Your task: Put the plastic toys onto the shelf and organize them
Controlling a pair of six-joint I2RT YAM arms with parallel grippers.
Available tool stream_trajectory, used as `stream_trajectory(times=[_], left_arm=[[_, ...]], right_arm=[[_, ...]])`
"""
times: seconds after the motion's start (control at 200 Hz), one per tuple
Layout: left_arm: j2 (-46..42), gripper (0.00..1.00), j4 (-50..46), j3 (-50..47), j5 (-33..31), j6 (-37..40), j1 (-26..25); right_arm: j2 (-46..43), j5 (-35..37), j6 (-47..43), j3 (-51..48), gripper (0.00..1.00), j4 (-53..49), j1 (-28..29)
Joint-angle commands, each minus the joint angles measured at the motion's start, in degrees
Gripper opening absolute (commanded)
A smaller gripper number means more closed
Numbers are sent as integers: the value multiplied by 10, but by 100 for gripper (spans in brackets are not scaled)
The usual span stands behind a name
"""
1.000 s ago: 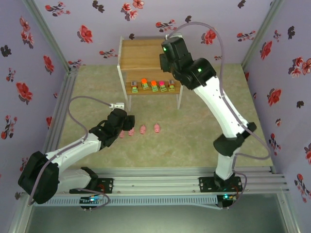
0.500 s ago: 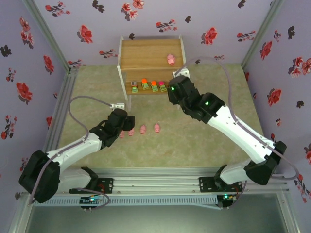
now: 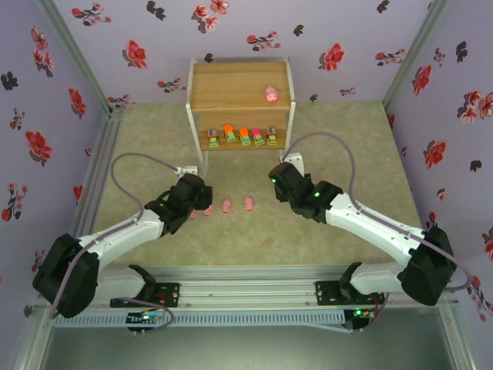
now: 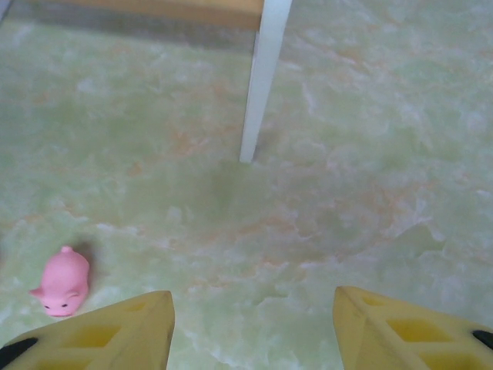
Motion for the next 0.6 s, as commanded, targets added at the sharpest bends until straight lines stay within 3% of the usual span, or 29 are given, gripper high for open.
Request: stream_trajectory(times=[0.0, 0.595], left_arm=[[-24, 73, -30, -15, -21, -23, 5], [-144, 74, -99, -95, -32, -73, -23]], right_arm=[[-12, 9, 14, -28, 43, 48, 3], [-22, 50, -18, -173, 52, 216, 2]])
